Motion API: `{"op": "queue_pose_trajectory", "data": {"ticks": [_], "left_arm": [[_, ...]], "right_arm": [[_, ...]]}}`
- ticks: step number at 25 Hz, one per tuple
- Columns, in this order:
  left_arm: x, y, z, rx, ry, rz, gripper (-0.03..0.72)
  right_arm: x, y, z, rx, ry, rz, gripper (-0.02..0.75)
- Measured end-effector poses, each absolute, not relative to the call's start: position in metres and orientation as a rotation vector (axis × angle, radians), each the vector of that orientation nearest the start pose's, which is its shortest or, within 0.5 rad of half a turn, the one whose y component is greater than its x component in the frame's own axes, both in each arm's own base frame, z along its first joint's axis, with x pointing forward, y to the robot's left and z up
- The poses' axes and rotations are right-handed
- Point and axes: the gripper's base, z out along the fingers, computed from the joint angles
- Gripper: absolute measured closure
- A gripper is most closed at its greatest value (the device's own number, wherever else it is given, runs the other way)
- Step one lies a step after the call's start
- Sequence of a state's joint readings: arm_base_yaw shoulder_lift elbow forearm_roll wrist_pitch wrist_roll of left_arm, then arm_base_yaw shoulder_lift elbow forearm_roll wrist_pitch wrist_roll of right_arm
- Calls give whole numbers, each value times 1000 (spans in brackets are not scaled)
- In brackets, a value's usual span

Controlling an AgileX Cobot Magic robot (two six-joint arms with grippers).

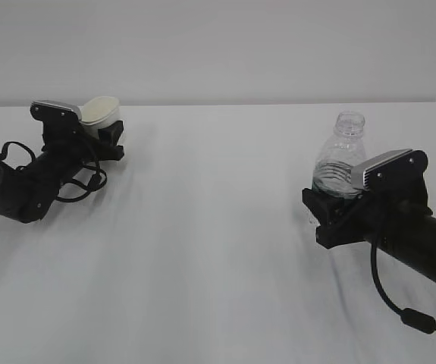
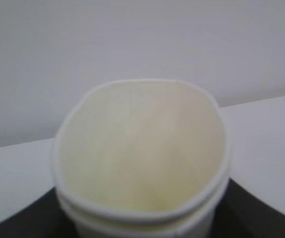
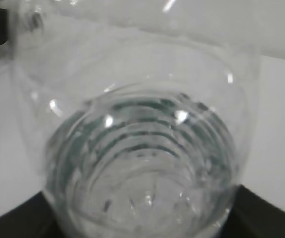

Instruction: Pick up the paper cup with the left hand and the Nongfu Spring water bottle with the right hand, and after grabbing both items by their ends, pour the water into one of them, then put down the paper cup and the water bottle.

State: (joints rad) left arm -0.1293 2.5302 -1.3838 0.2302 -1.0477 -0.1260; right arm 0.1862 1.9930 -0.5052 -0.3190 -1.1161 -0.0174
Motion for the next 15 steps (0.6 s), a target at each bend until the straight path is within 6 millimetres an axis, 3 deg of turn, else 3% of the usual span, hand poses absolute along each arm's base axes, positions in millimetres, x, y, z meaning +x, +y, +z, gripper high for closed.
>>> {"op": "queue_pose_trajectory", "data": {"ticks": [7,15], "left_arm": [[478,-83,44,299,1592,-274,266],[464,-81,60,339,1660,-263,267]], "right_arm": [[288,80,95,-516,1801,285,291],[288,80,95,-516,1801,285,292]]}}
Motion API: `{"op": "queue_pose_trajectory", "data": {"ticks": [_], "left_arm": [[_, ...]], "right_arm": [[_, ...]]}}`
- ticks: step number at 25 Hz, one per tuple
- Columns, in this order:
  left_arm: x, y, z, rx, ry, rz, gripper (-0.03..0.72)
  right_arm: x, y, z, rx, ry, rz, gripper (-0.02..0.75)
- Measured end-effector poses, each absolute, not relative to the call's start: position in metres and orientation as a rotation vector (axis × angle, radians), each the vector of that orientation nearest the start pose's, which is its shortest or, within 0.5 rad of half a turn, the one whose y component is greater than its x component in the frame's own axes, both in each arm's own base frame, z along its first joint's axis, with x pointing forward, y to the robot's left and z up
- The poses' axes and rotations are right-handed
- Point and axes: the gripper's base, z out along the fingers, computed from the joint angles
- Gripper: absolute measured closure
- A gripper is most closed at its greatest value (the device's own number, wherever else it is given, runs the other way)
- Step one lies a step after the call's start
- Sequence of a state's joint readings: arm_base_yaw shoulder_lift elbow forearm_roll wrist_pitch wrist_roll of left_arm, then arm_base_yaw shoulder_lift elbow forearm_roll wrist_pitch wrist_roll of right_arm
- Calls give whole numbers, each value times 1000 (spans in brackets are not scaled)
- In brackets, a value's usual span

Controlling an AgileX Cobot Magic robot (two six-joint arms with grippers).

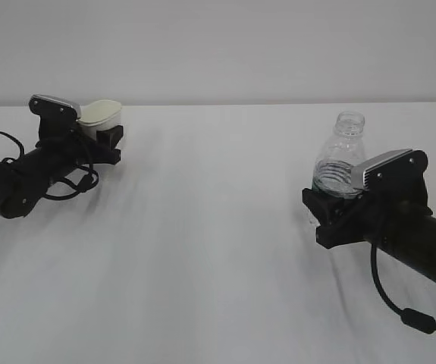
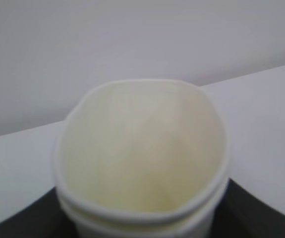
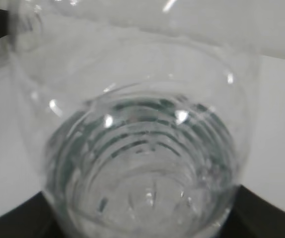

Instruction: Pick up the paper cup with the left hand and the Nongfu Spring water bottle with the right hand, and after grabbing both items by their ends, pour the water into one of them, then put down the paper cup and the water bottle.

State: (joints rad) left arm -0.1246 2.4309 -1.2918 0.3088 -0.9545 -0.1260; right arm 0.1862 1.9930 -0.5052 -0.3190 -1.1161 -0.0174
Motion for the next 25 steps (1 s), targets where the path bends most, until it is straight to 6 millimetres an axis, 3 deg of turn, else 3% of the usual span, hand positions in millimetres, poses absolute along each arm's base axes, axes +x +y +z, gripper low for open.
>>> {"op": "queue_pose_trajectory", "data": {"ticks": [10,19,25], "left_arm": [[426,-84,67,336,1672,-412,267],[389,-99,83,518,1652,-612,267],[377,-109,87,592,1681,-790,267]], "right_arm": [[289,80,95,-514,1801,283,292],[289,80,95,-516,1800,279,292],[289,80,95,-516,1800,279,292]]}}
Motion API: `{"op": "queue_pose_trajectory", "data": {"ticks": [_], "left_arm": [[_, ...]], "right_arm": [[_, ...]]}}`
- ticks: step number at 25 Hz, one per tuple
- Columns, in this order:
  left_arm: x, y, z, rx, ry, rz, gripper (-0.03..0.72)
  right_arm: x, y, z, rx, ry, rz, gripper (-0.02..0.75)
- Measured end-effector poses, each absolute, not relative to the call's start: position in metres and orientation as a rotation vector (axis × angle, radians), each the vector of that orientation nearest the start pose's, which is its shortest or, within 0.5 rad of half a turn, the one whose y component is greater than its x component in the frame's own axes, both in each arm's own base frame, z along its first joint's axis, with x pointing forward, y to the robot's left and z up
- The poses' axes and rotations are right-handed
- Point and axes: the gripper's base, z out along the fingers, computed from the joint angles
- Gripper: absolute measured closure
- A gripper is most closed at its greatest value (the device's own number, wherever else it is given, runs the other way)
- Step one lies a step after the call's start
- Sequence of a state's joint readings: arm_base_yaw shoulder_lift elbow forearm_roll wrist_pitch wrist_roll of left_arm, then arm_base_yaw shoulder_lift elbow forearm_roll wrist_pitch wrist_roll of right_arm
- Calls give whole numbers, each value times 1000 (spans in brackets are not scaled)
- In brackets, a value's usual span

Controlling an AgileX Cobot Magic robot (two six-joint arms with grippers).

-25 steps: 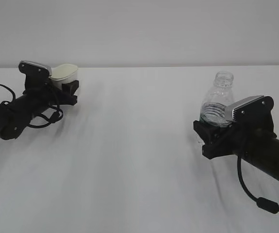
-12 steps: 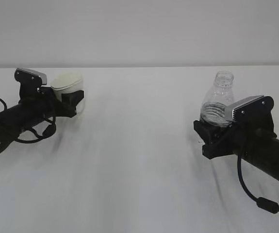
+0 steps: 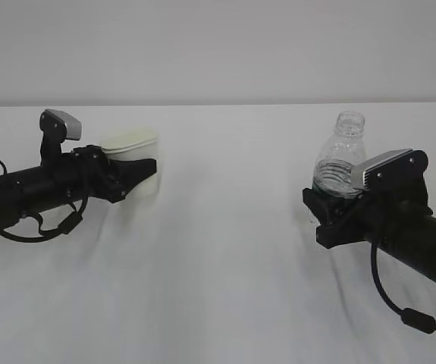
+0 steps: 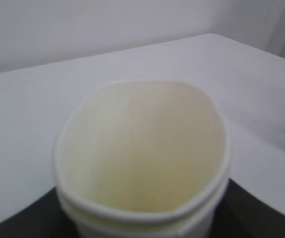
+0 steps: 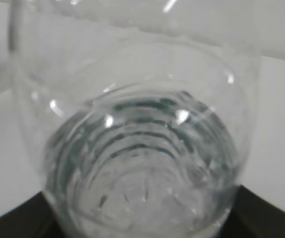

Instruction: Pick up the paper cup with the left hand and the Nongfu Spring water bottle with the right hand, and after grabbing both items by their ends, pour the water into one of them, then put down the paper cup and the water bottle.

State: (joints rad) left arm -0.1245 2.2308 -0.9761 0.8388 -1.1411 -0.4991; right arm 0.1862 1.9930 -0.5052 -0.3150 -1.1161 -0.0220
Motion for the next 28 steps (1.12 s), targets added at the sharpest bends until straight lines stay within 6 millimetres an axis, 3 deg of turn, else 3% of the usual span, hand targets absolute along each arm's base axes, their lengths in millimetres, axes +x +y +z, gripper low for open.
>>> {"op": "queue_pose_trajectory", "data": {"ticks": [12,19,28], "left_arm": [[346,-172,84,864,1643,-956,278],[335,-191,83,937,1621,-995,279],[319,-214,83,1027,1580,-1035,279]], "right_arm": [[289,80,95,-517,1799,278,292],[289,80,96,-521,1794,274,292],[278,74,119,-487,1747,227,292]]}}
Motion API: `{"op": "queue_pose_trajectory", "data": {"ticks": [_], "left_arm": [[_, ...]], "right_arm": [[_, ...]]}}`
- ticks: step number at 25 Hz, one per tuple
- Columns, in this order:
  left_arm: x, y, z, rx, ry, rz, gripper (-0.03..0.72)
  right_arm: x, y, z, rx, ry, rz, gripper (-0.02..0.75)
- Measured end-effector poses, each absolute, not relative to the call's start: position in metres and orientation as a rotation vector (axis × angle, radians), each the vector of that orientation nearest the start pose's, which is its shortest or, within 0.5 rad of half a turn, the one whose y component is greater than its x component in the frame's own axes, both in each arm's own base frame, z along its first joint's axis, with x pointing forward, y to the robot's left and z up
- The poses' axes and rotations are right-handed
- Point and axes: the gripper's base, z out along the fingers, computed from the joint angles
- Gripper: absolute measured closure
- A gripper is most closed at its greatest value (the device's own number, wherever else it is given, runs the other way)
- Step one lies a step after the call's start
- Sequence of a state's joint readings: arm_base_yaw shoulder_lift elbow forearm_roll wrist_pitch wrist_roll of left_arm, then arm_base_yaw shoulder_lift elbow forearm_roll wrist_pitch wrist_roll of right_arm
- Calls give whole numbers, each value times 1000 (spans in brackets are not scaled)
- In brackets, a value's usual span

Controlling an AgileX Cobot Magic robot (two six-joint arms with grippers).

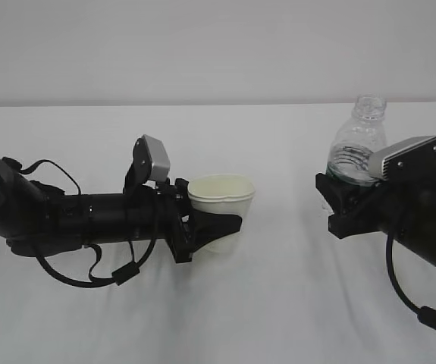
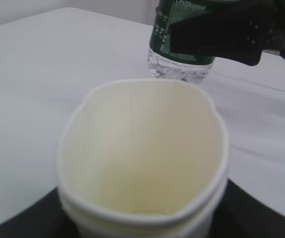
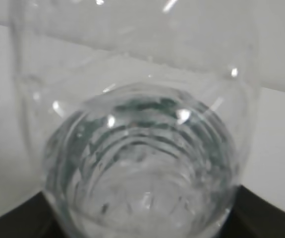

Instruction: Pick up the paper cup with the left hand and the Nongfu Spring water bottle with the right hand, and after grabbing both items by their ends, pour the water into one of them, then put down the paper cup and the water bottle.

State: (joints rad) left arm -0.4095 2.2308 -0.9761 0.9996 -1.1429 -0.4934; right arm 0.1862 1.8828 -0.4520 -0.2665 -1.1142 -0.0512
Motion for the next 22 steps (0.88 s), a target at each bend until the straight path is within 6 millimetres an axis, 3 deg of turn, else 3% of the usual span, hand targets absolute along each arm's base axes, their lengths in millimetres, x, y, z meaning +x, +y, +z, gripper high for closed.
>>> {"op": "queue_pose_trajectory", "data": {"ticks": [11,22], "left_arm": [[303,-241,85,1102,1537,-1086,280],[297,-256,90,1145,1493,-1109,280]], "right_arm": [[241,65,130,-473,1766,204,292],[227,59,158,-464,1761,154,293]]}}
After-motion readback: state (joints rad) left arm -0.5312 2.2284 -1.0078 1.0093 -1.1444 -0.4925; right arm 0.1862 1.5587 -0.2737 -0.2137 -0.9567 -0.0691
